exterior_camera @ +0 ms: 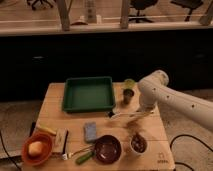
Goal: Place towel in tray
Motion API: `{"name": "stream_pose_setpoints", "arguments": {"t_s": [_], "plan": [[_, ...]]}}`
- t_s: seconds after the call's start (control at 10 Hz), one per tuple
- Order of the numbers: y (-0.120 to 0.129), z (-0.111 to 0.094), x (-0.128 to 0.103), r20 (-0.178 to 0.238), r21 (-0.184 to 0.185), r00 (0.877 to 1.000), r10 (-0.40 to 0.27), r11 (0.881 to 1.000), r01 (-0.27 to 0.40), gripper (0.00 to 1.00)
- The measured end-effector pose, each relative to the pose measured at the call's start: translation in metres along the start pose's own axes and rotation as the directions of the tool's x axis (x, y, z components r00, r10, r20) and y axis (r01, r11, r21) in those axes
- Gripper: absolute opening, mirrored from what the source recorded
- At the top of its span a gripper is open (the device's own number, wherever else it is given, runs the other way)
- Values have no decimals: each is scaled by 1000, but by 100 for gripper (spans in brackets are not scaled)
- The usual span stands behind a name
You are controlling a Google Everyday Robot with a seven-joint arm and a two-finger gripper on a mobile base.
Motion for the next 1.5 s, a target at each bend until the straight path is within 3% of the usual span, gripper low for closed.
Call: {"name": "stream_pose_setpoints", "arguments": {"t_s": [0.4,0.5,1.1,1.5], "plan": [[3,15,-2,21,-18,1000,0,1000,0,77],[3,16,-3,23,-20,1000,0,1000,1,80],[6,21,-7,31,-25,1000,-5,1000,5,80],[-11,19,-2,29,6,999,36,999,-36,80]]}}
